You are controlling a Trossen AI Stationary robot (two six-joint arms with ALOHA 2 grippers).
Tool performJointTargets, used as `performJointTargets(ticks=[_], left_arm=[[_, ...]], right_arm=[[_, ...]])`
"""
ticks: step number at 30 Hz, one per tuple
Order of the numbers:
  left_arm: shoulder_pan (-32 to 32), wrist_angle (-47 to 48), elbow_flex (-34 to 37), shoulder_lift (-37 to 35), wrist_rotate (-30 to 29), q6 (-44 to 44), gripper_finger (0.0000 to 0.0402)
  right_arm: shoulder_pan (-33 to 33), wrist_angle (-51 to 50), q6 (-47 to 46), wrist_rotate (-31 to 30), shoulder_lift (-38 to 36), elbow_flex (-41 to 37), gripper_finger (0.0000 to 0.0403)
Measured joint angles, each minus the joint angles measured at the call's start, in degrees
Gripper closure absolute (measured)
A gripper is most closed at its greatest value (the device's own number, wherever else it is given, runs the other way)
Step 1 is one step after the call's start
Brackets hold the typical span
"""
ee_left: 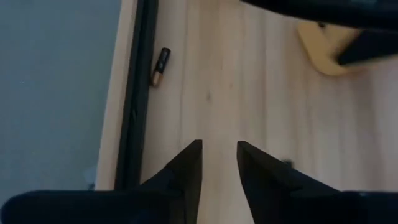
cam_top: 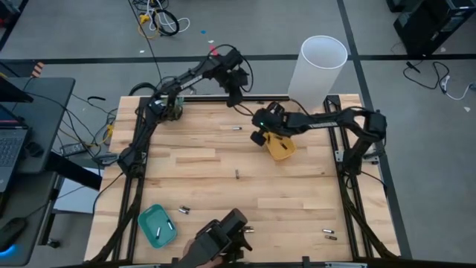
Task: Sort batteries
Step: Put the black battery into the yellow bin
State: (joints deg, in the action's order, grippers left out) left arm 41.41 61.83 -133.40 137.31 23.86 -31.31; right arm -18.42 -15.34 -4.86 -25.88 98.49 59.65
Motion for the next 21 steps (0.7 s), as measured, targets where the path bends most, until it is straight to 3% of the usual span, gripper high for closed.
performJointTargets(ticks=[9, 15, 21], left_arm=[[1.4, 10.8, 0.0, -3.0, 1.4, -1.4, 0.0322], [1.5, 13.0, 0.0, -5.8, 0.8, -1.1, 0.0337], [2.0, 12.8, 0.0, -9.7, -3.5, 0.3, 0.0346]], right_arm=[[-4.8, -0.9, 5.6, -3.2, 4.6, 5.5, 0.0403], [-6.6, -9.3, 13.0, -4.7, 14.8, 17.5, 0.0403], [-9.9, -11.6, 16.0, -4.6, 21.8, 27.8, 0.0403]])
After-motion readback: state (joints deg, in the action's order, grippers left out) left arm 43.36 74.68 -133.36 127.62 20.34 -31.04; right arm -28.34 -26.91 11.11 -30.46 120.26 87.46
